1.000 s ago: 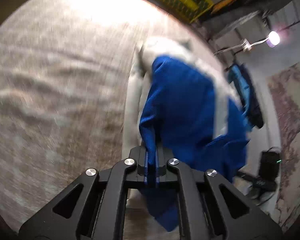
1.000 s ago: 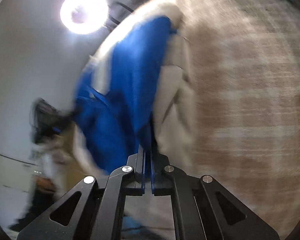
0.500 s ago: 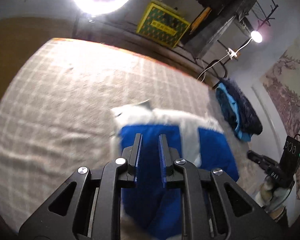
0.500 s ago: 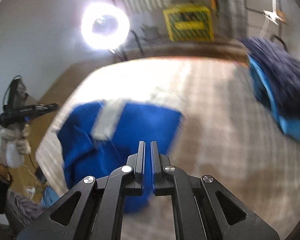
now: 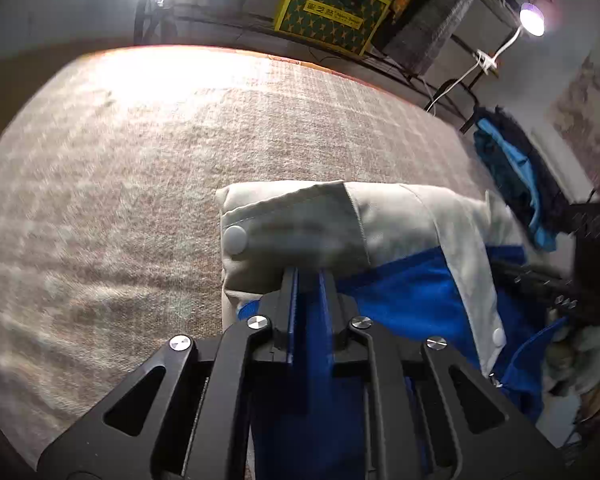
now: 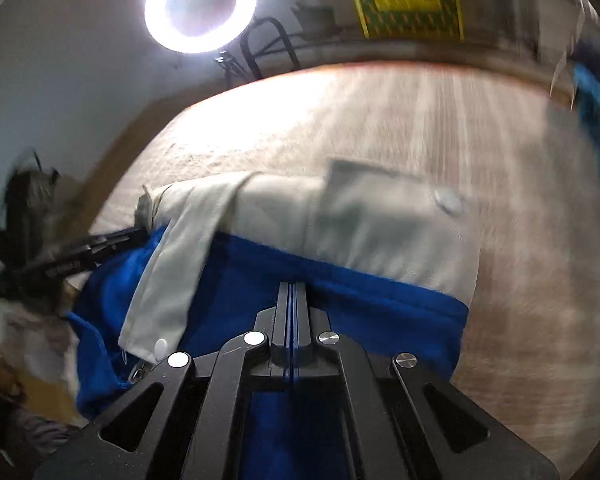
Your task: Fold large clothes
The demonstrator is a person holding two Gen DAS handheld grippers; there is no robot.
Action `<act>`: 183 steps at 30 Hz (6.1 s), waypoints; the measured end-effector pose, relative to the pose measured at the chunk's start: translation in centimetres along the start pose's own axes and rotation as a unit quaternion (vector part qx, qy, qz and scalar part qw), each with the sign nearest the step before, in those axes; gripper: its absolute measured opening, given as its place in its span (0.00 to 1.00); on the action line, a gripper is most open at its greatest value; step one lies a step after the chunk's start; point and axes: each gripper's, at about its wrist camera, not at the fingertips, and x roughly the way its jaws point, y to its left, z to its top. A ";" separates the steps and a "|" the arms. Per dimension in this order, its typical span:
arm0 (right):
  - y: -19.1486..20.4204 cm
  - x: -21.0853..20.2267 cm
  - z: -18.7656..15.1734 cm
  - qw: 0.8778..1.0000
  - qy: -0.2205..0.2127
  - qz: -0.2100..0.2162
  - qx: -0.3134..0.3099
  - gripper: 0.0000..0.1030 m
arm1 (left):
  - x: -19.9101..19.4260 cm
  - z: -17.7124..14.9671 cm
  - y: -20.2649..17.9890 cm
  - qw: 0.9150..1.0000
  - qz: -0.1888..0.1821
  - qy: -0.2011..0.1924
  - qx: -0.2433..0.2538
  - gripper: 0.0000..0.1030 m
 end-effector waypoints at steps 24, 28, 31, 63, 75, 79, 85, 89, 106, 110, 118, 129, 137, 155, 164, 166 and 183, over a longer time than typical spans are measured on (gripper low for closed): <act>18.5 -3.4 -13.1 0.995 0.025 -0.092 -0.042 0.03 | -6.5 -4.8 1.9 0.997 0.065 0.030 0.014 0.30; 23.5 -7.4 -15.5 0.994 -0.018 -0.096 -0.057 0.03 | -11.4 -4.4 0.2 1.000 -0.001 -0.028 0.008 0.30; 27.4 -9.8 -16.9 0.993 -0.053 -0.052 -0.087 0.03 | -12.5 -4.9 -2.4 0.995 -0.091 -0.031 0.007 0.30; 3.5 -10.5 -10.8 0.986 -0.031 0.058 0.154 0.69 | -4.3 -3.1 9.2 0.956 -0.169 0.051 -0.235 0.68; -1.9 -9.6 -8.6 0.964 -0.014 0.154 0.217 0.70 | -0.5 -2.5 9.2 0.945 -0.207 0.077 -0.242 0.68; -2.1 -9.0 -8.3 0.961 -0.010 0.179 0.209 0.61 | -0.1 -2.1 8.7 0.944 -0.211 0.077 -0.241 0.68; -1.8 -7.9 -8.0 0.966 0.004 0.183 0.185 0.58 | 0.1 -1.5 6.8 0.957 -0.184 0.077 -0.211 0.60; -2.6 -7.0 -7.8 0.973 0.012 0.157 0.172 0.46 | -0.2 -1.5 5.1 0.969 -0.149 0.071 -0.184 0.50; -0.7 -14.1 -6.3 0.999 -0.031 0.034 0.021 0.25 | -5.5 -1.1 -2.0 0.995 -0.090 -0.001 -0.050 0.26; -0.6 -15.8 -6.0 0.999 -0.041 0.006 -0.009 0.24 | -6.8 -1.4 -4.2 0.995 -0.099 -0.010 -0.024 0.25; -0.9 -18.6 -6.0 0.995 -0.062 -0.072 -0.040 0.24 | -7.8 -2.6 -9.4 0.993 -0.115 -0.013 0.030 0.25; -3.1 -25.1 -6.8 0.982 -0.121 -0.134 -0.050 0.23 | -8.1 -2.8 -16.5 0.986 -0.149 -0.019 0.067 0.24; -8.6 -29.1 -6.6 0.978 -0.138 -0.152 -0.031 0.22 | -6.6 -0.4 -24.3 0.977 -0.179 -0.018 0.112 0.24; -21.9 -41.5 5.4 0.938 -0.229 -0.261 -0.028 0.22 | -0.1 16.8 -46.7 0.943 -0.263 -0.085 0.188 0.24; -29.2 -38.2 11.7 0.927 -0.249 -0.279 -0.011 0.22 | 9.2 22.3 -50.3 0.949 -0.239 -0.098 0.182 0.24; -31.1 -36.3 12.0 0.928 -0.245 -0.279 -0.003 0.22 | 12.6 22.9 -50.1 0.954 -0.229 -0.085 0.173 0.24; -45.9 -21.9 11.7 0.916 -0.140 -0.356 0.122 0.46 | 28.4 23.1 -46.4 0.979 -0.182 -0.017 0.095 0.34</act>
